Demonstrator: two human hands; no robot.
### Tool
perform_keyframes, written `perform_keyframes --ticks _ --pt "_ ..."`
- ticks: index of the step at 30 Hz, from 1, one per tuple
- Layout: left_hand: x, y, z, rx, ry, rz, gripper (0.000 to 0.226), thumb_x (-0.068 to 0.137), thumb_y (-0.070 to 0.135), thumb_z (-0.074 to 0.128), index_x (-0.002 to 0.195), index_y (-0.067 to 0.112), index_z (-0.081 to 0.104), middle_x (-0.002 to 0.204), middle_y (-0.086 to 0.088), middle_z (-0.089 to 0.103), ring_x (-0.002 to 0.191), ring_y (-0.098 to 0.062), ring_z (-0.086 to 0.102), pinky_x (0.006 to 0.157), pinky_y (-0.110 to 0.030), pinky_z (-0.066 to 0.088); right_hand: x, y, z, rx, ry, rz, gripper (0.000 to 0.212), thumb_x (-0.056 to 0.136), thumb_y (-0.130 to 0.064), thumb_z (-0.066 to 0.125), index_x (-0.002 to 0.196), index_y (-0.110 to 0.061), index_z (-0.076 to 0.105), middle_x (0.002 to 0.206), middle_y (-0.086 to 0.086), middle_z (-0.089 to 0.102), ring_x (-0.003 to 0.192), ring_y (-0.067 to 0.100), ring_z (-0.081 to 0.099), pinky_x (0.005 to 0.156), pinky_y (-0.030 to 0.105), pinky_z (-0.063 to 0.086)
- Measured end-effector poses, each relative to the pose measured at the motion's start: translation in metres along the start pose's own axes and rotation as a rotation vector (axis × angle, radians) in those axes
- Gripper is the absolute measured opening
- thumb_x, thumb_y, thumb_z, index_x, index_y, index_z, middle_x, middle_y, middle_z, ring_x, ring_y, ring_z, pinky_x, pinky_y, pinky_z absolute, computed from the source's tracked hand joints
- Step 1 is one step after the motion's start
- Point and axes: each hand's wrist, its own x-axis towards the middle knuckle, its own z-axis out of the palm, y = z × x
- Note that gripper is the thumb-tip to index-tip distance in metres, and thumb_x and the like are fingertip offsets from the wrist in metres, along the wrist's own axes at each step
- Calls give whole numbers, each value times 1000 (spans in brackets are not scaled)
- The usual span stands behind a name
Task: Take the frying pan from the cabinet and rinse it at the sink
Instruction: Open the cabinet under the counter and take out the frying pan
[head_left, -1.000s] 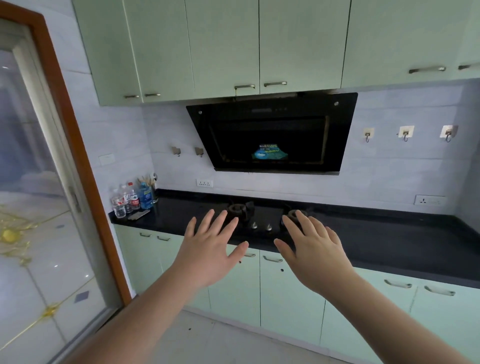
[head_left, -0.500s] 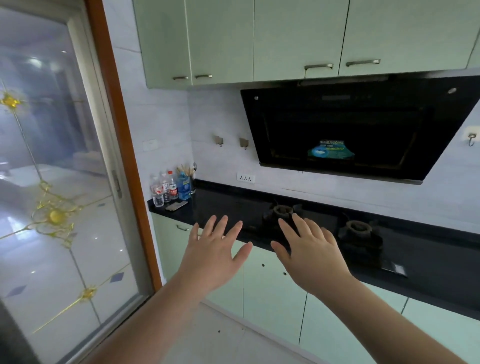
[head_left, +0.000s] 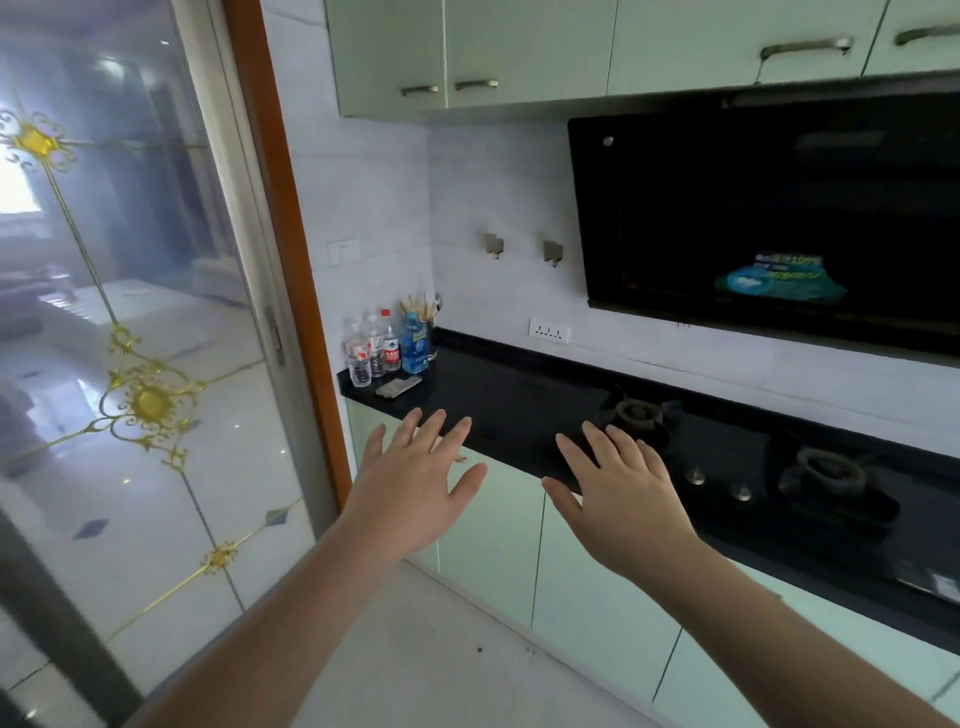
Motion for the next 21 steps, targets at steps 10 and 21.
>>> perform_keyframes --ticks 10,21 --pt "99 -37 47 74 -50 -67 66 93 66 8 154 38 4 163 4 4 150 -22 0 121 -47 6 124 -2 63 79 -49 -82 64 98 -59 13 155 -30 9 163 3 10 150 25 6 121 44 6" --pt "169 -73 127 54 -151 -138 73 89 68 2 154 36 10 163 5 8 150 -19 2 120 -44 12 226 -30 129 164 -166 -179 65 100 -55 18 155 -23 5 162 4 12 149 24 9 119 42 8"
